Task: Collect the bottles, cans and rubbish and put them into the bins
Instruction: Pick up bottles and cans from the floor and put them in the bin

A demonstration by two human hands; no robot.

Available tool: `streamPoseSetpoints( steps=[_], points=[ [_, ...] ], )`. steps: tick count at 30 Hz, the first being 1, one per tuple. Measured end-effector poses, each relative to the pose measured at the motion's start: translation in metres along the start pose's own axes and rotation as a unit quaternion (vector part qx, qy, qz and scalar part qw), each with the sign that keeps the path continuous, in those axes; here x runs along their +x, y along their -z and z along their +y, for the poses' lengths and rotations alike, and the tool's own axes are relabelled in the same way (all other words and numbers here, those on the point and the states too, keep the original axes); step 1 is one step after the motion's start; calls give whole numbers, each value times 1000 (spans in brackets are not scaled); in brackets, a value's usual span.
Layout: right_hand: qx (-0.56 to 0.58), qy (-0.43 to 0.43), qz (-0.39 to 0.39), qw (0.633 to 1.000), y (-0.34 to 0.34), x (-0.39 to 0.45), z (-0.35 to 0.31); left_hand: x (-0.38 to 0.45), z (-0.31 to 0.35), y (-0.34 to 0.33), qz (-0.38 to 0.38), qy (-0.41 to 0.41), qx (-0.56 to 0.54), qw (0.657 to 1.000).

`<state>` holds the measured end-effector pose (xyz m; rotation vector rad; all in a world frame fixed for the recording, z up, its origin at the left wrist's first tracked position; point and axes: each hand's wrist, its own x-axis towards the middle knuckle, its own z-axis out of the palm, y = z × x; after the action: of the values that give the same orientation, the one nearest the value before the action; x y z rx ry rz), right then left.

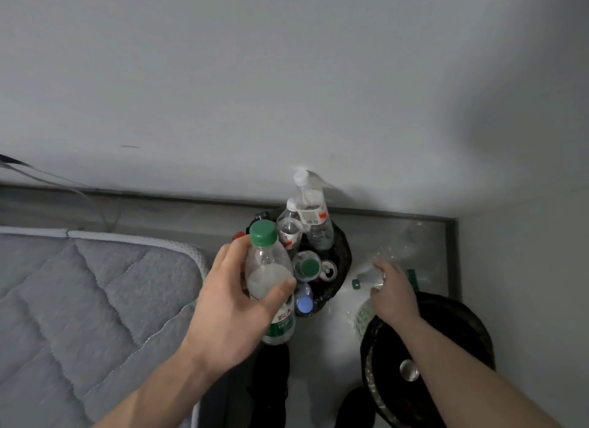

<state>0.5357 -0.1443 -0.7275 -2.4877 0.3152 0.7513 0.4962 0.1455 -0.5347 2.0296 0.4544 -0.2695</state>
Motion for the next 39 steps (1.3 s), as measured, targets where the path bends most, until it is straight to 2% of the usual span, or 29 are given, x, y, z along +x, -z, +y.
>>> streamPoseSetpoints(
  steps=[4,9,13,17,24,26,28,30,32,37,39],
  points=[
    [10,-22,34,999,29,-13,35,-14,30,-46,-60,-30,0,998],
    [43,-70,80,993,65,-35,83,-27,30,-150,-195,83,47,976],
    [85,-113,94,986,80,-57,131,-40,15,-222,-268,66,152,949],
    [123,-140,93,978,79,-85,170,-45,-1,-270,-261,1,247,933],
    [167,-120,37,978,71,-134,199,-47,-9,-306,-307,-51,291,904],
    [168,-113,24,979,74,-143,200,-36,5,-306,-284,-75,288,911],
    [181,-104,19,978,80,-148,199,-17,21,-306,-228,-85,269,932],
    [203,-95,33,974,85,-143,198,12,32,-313,-189,-63,255,946],
    [220,-85,69,969,89,-129,195,48,34,-325,-187,-40,280,941],
    [253,-58,199,945,113,-39,178,127,8,-372,-274,1,404,873],
    [257,-54,212,941,119,15,177,149,-15,-392,-296,-9,423,856]
  ],
)
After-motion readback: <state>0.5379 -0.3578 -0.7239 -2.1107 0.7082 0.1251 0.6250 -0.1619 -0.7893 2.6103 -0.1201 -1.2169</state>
